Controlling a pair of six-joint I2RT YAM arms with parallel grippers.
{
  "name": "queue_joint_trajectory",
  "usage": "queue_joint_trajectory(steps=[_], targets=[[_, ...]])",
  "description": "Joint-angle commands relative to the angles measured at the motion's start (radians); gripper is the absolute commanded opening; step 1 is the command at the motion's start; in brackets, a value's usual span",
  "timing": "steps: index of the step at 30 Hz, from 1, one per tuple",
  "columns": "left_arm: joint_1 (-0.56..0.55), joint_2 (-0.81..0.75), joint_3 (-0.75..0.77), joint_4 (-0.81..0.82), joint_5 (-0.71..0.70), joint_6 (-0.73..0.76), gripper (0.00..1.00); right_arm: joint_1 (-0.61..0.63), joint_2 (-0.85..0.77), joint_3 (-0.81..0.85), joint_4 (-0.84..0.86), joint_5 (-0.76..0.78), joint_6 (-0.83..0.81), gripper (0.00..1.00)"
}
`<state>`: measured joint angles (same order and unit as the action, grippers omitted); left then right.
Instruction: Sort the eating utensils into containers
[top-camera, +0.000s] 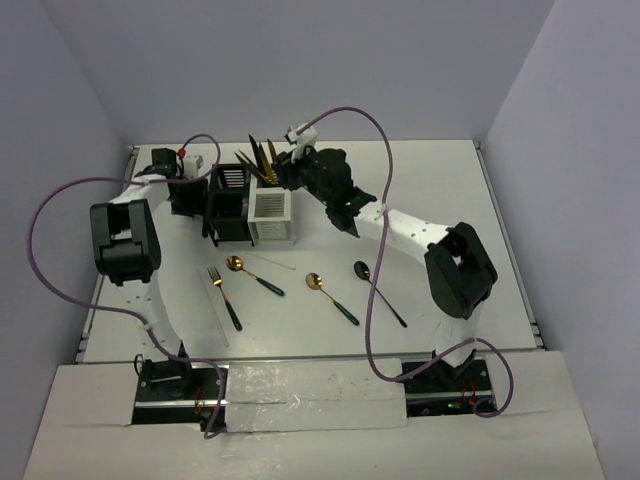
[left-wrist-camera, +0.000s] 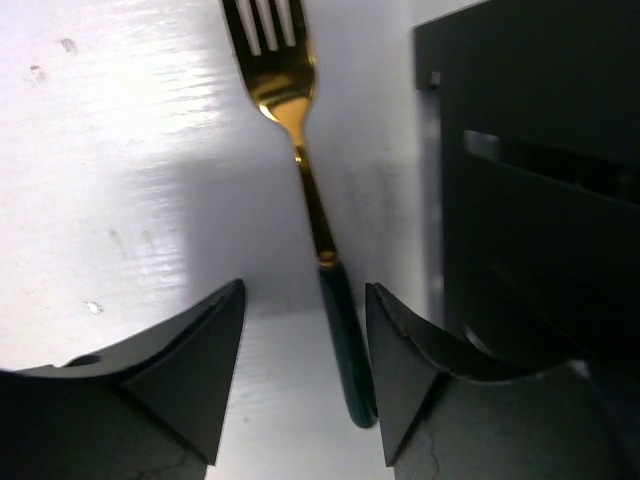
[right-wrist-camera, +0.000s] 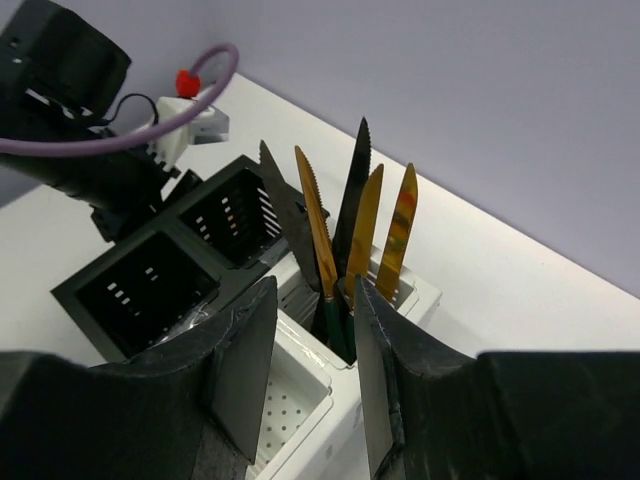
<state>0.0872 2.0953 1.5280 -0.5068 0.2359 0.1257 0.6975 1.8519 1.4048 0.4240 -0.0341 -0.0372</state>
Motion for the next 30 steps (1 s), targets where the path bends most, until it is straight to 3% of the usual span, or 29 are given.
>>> queue_joint_trajectory(steps=[1, 12, 15, 18, 19, 24, 30], targets=[[-0.021, 0.029, 0.049, -0.010, -0.091, 0.005, 0.59, 0.002, -0.083, -0.033, 0.059, -0.006, 0.002, 0.44], [-0.047, 0.045, 0.001, -0.032, -0.216, 0.086, 0.45, 0.002, -0.141, -0.067, 0.050, -0.006, -0.003, 0.44], [-0.046, 0.052, -0.011, -0.033, -0.230, 0.104, 0.31, 0.002, -0.158, -0.078, 0.045, -0.004, -0.004, 0.44], [-0.041, 0.063, -0.022, -0.045, -0.231, 0.112, 0.03, 0.002, -0.184, -0.092, 0.044, 0.005, -0.007, 0.44], [-0.040, 0.062, -0.026, -0.044, -0.230, 0.111, 0.00, 0.002, -0.198, -0.104, 0.045, 0.007, -0.010, 0.44], [-0.009, -0.012, -0.109, 0.032, -0.193, 0.080, 0.00, 0.002, -0.240, -0.138, 0.048, 0.016, -0.015, 0.44], [0.077, -0.316, -0.301, 0.263, -0.057, -0.018, 0.00, 0.002, -0.304, -0.194, 0.068, 0.026, -0.010, 0.44]])
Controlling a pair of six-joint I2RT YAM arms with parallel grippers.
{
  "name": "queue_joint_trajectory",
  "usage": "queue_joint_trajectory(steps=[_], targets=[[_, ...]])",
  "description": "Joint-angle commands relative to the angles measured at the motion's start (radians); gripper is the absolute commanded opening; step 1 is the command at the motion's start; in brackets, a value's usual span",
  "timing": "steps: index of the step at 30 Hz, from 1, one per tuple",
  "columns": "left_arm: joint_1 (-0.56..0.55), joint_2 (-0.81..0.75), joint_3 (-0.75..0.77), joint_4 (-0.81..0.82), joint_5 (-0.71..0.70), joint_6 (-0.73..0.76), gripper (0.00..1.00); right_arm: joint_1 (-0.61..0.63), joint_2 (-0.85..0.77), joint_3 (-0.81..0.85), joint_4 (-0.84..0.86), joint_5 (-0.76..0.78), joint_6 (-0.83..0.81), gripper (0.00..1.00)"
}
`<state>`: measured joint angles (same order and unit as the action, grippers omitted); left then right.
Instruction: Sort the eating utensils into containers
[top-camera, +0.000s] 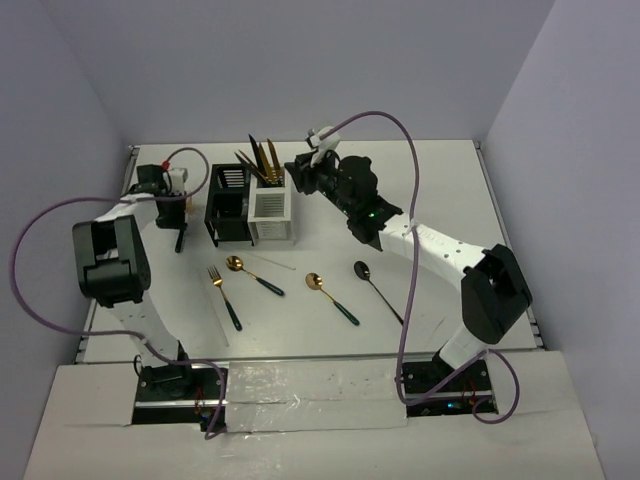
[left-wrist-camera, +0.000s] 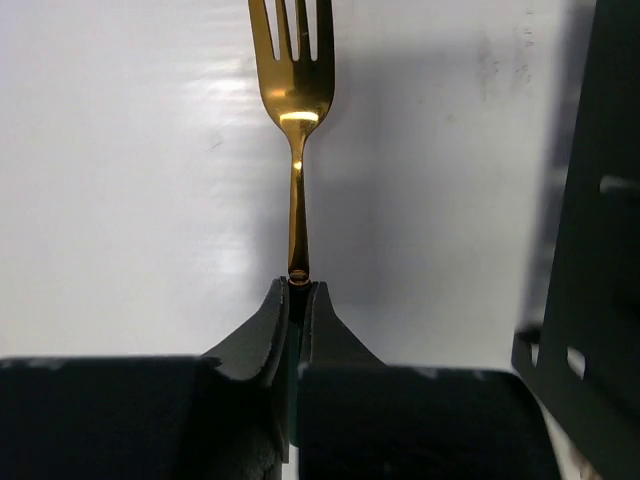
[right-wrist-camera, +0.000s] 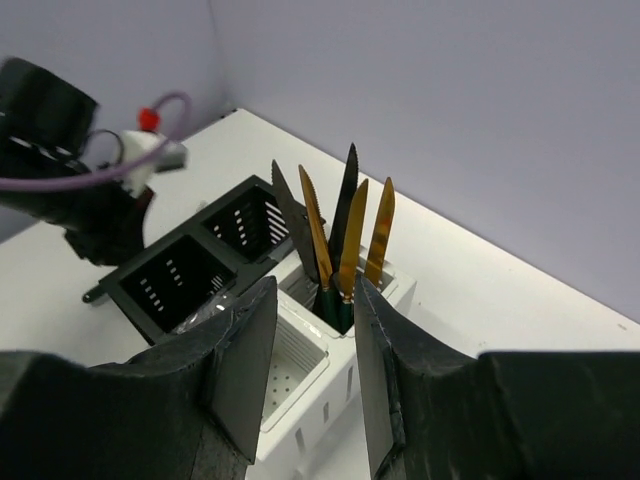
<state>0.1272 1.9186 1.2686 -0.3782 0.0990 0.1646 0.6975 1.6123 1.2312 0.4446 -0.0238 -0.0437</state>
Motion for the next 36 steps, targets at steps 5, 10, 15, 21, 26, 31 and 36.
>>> queue_joint_trajectory(steps=[5, 10, 15, 21, 26, 31, 36], targets=[[0.048, -0.262, -0.087, 0.214, 0.163, -0.106, 0.00, 0.000, -0.110, -0.061, 0.063, 0.010, 0.019, 0.44], [0.051, -0.374, -0.112, 0.304, 0.186, -0.193, 0.00, 0.002, -0.167, -0.120, 0.072, 0.022, 0.034, 0.44], [0.002, -0.528, -0.205, 0.602, 0.095, -0.254, 0.00, 0.002, -0.233, -0.219, 0.123, 0.070, 0.042, 0.44], [-0.101, -0.577, -0.302, 0.893, 0.021, -0.367, 0.00, 0.000, -0.259, -0.257, 0.121, 0.105, 0.077, 0.44], [-0.201, -0.481, -0.253, 0.946, -0.100, -0.341, 0.00, 0.002, -0.278, -0.286, 0.141, 0.130, 0.097, 0.44], [-0.258, -0.397, -0.320, 1.242, -0.111, -0.292, 0.00, 0.002, -0.290, -0.289, 0.112, 0.136, 0.102, 0.44], [-0.271, -0.300, -0.439, 1.608, -0.084, -0.248, 0.00, 0.002, -0.313, -0.318, 0.109, 0.145, 0.105, 0.44]])
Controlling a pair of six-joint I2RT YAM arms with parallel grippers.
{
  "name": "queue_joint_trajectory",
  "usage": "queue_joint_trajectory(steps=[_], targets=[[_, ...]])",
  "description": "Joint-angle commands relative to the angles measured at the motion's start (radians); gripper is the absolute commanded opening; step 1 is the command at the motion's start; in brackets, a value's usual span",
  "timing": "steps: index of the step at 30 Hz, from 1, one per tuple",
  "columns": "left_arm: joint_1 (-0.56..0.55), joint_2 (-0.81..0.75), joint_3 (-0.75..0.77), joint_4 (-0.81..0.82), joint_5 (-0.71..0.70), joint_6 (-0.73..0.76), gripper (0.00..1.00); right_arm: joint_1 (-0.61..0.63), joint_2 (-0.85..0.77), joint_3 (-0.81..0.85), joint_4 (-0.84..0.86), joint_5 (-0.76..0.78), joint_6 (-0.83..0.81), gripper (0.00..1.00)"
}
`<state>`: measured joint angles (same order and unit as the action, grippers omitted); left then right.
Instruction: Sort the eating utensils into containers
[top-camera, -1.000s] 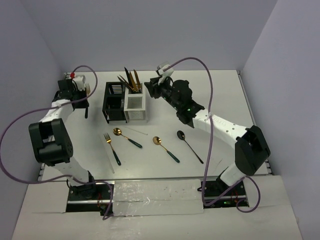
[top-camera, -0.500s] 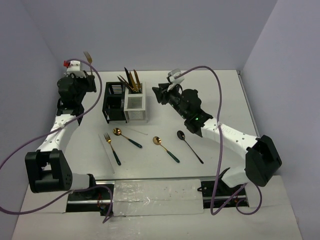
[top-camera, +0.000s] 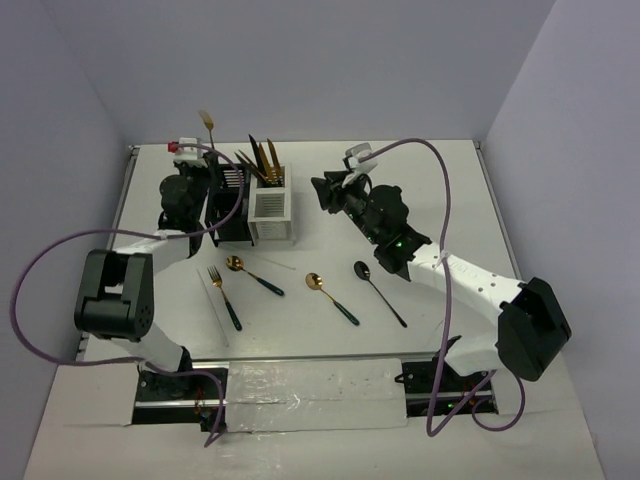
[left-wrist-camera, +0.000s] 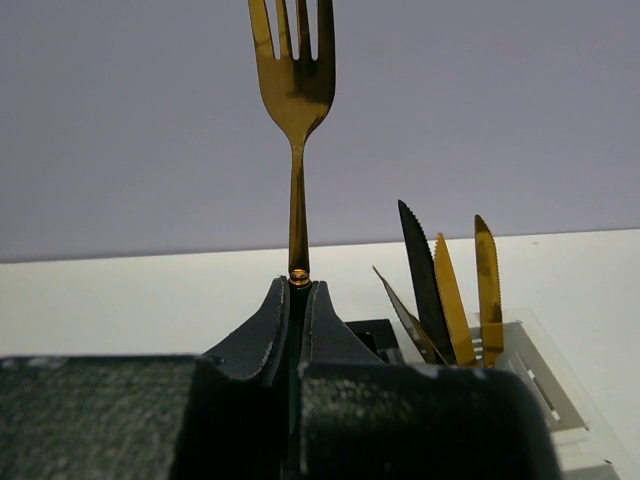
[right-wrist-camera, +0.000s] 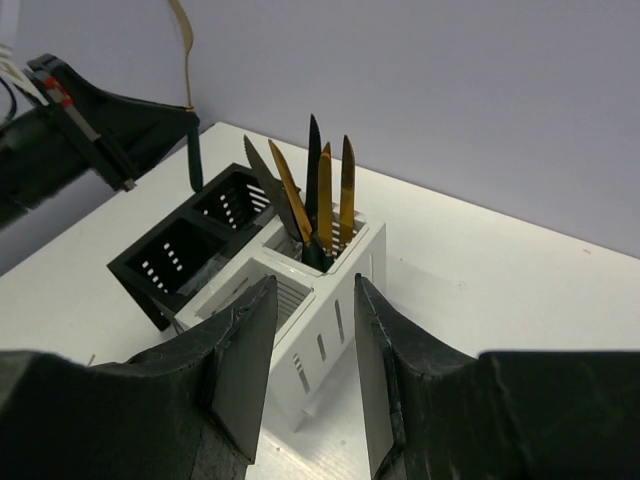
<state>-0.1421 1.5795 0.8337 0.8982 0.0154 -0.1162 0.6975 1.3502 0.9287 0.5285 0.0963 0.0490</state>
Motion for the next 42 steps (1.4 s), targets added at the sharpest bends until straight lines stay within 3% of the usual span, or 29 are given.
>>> queue_joint_trajectory(steps=[1, 12, 18, 22, 24, 28, 33, 37, 42], targets=[[-0.002, 0.053, 0.019, 0.326, -0.005, 0.032, 0.00, 0.000, -0.056, -0.019, 0.025, 0.026, 0.011, 0.44], [-0.002, 0.188, 0.024, 0.361, 0.142, -0.010, 0.00, 0.000, -0.098, -0.059, 0.004, 0.054, -0.017, 0.44], [-0.002, 0.235, 0.030, 0.334, 0.149, -0.031, 0.01, 0.000, -0.106, -0.068, -0.034, 0.039, -0.005, 0.44], [-0.002, 0.228, -0.008, 0.355, 0.155, -0.027, 0.21, 0.000, -0.099, -0.050, -0.102, 0.007, 0.008, 0.44], [-0.002, 0.224, -0.015, 0.349, 0.155, -0.036, 0.45, 0.000, -0.091, -0.033, -0.148, -0.012, 0.018, 0.45], [-0.001, 0.214, -0.011, 0.305, 0.162, -0.049, 0.59, 0.000, -0.091, -0.011, -0.241, 0.011, 0.046, 0.48], [0.001, 0.175, -0.028, 0.289, 0.182, -0.069, 0.69, 0.000, -0.124, -0.010, -0.387, 0.005, 0.077, 0.52], [0.001, 0.075, -0.002, 0.155, 0.127, -0.057, 0.71, 0.000, -0.151, 0.013, -0.525, 0.016, 0.113, 0.58], [0.001, -0.058, 0.198, -0.299, 0.031, 0.044, 0.78, -0.001, -0.164, 0.030, -0.755, 0.040, 0.167, 0.64]])
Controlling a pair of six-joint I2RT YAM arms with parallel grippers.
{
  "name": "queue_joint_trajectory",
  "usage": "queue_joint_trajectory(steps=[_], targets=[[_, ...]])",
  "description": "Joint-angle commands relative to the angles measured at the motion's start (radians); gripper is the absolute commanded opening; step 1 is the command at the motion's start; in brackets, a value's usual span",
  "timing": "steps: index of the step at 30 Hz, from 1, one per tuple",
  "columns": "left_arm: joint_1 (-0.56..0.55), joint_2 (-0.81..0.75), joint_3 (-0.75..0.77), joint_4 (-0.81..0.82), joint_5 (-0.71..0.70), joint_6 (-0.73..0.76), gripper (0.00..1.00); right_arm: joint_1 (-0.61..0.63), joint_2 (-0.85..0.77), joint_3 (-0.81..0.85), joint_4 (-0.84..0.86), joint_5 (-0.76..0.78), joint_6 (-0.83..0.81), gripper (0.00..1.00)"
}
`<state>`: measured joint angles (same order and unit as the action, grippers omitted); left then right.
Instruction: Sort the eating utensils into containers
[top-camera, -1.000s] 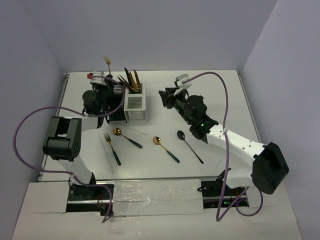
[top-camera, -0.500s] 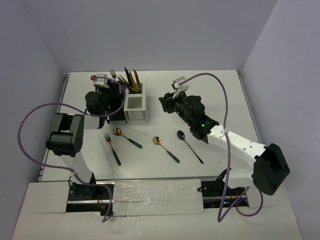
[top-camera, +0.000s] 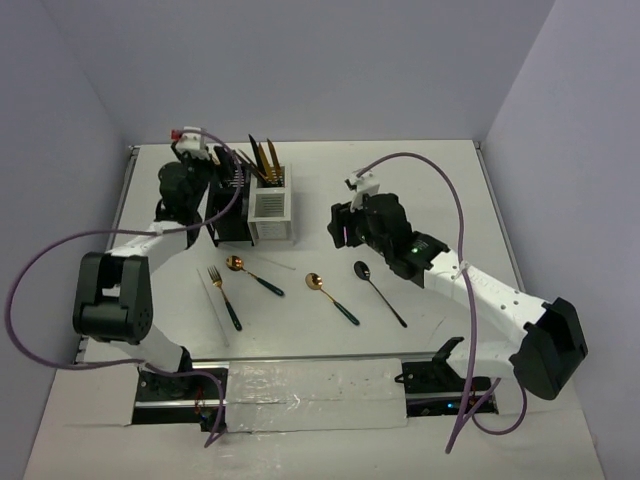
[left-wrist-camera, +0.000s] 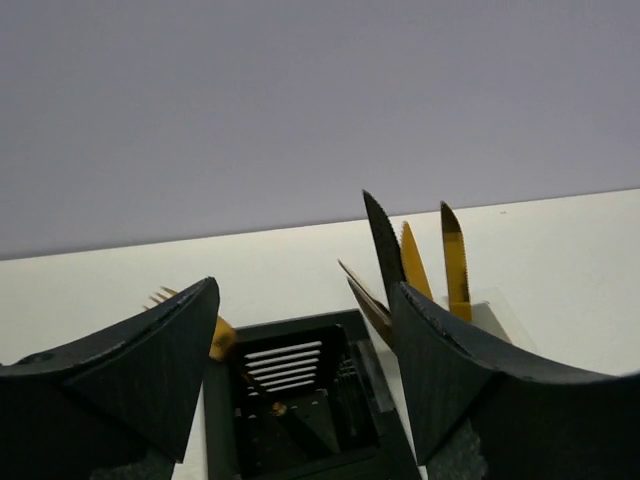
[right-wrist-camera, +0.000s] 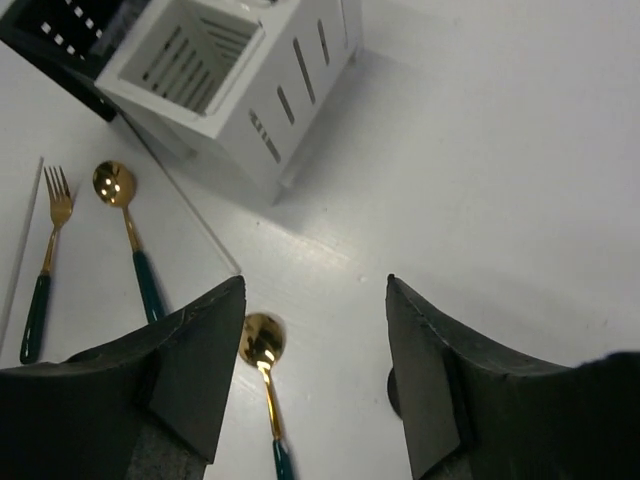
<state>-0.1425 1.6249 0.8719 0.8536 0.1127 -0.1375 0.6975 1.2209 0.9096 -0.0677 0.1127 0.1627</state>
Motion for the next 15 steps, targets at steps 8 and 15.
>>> queue_joint_trajectory(steps=[8, 15], targets=[[0.014, -0.250, 0.378, -1.052, -0.105, 0.392, 0.87, 0.005, -0.006, 0.044, -0.346, -0.057, 0.100, 0.81], [0.128, -0.453, 0.069, -1.228, -0.093, 0.556, 0.89, 0.140, 0.173, 0.095, -0.481, -0.100, 0.003, 0.79]])
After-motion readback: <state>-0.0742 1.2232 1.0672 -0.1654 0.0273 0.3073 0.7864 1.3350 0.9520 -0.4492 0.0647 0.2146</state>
